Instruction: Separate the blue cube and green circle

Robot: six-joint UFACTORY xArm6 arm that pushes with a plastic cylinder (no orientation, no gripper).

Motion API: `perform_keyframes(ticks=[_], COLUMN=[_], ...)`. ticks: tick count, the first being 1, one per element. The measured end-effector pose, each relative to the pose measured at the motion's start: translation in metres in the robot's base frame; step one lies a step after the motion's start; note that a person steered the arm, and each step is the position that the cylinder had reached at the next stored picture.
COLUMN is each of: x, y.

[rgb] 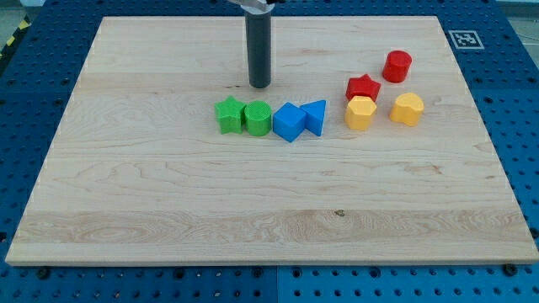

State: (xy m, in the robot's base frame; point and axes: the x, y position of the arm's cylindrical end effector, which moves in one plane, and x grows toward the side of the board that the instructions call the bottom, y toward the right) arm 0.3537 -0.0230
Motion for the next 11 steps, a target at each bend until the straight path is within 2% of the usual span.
perform_keyframes(ticks=[1,3,4,6,11], x=[-0.001,-0.001,0.03,0.044,0.107], y=[-0.022,-0.001,0.013,0.005,0.033])
